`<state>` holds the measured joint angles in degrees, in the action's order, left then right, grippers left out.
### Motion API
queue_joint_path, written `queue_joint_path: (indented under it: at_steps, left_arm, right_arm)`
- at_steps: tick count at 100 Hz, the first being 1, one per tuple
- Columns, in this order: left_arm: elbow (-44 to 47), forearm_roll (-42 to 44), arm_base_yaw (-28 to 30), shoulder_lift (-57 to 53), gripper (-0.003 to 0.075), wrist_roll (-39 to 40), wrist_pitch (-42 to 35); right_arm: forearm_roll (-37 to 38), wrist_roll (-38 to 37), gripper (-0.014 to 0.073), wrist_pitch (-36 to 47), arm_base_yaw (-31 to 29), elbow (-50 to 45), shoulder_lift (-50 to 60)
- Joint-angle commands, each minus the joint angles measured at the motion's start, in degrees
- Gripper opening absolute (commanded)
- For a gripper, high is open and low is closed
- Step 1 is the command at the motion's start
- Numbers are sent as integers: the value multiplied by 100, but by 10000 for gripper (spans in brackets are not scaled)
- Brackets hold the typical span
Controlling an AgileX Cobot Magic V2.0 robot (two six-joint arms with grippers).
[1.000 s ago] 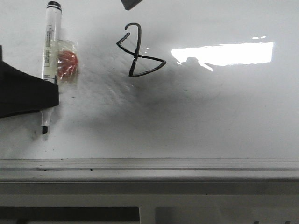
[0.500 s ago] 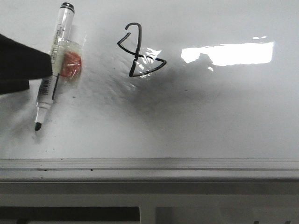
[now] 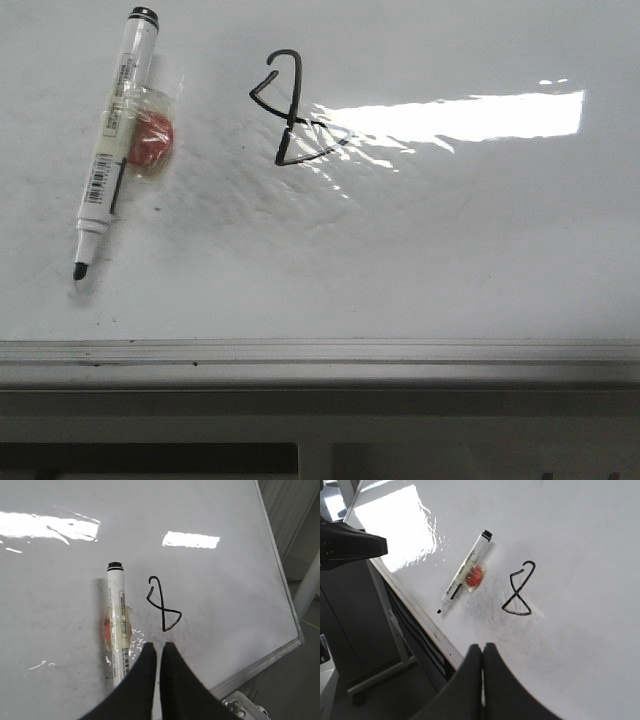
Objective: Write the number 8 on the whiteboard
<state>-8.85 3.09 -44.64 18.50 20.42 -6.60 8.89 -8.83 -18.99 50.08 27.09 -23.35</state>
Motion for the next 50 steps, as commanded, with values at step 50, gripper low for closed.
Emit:
queue_joint_path:
  at_steps: [50]
  left_arm:
    - [366, 109, 4, -1646, -20, 17, -14]
  right_arm:
    - [106, 60, -69, 345, 8, -1354, 2259]
